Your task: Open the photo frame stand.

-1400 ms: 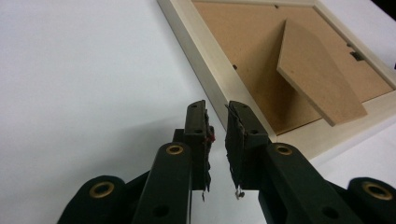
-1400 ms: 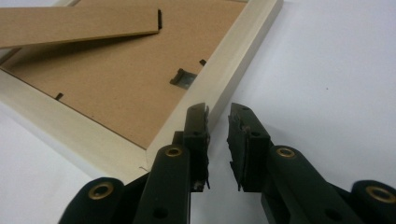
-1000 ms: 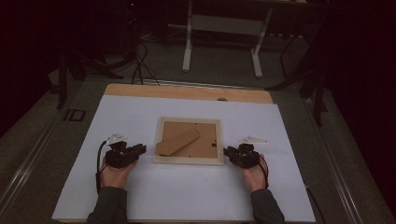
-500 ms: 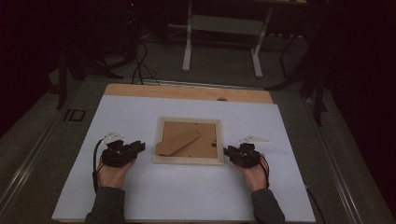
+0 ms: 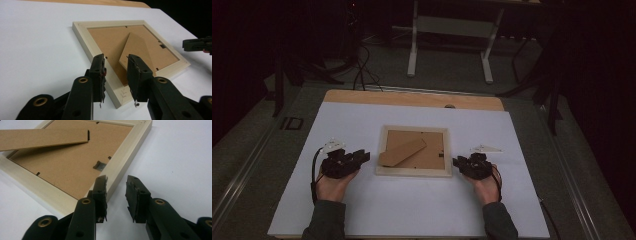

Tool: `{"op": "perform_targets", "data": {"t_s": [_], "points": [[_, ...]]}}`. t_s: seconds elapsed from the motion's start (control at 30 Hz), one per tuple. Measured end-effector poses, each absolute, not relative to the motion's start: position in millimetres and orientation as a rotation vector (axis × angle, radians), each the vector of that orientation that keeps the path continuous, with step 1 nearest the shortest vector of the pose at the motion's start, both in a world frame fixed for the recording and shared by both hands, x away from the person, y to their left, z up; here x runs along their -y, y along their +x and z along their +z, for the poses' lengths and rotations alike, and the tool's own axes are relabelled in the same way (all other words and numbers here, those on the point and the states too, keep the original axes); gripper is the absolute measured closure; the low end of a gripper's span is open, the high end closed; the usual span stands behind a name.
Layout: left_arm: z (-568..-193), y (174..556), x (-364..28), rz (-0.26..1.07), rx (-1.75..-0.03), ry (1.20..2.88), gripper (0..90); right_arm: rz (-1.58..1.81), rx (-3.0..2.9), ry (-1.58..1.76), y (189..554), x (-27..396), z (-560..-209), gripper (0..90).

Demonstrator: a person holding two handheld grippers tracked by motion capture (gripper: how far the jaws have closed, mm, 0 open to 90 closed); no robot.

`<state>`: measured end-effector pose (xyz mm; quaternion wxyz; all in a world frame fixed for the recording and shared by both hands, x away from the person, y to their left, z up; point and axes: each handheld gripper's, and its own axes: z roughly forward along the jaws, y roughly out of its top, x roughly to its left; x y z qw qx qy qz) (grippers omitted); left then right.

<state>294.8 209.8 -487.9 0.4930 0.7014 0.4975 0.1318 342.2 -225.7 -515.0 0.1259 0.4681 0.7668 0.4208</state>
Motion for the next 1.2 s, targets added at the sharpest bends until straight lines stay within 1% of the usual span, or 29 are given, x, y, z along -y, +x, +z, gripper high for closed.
{"op": "perform_targets", "data": {"t_s": [0.23,0.4,0.53,0.77,1.2], "points": [[-483.7,294.5,-209.4,0.319,-1.194,1.686,64.8,1.229,-2.224,1.368,341.4,228.0,-513.5,67.6],[-481.2,294.5,-210.2,0.326,-1.21,1.675,60.5,1.239,-2.216,1.37,340.8,229.4,-513.2,67.5],[-479.4,294.6,-212.4,0.317,-1.22,1.663,59.9,1.246,-2.208,1.368,340.5,230.7,-512.2,67.2],[-469.8,297.9,-211.4,0.329,-1.211,1.673,54.9,1.227,-2.21,1.368,340.3,231.7,-513.5,66.9],[-463.6,312.3,-207.8,0.293,-1.218,1.693,52.3,1.232,-2.192,1.372,340.1,232.7,-512.0,65.1]]}}
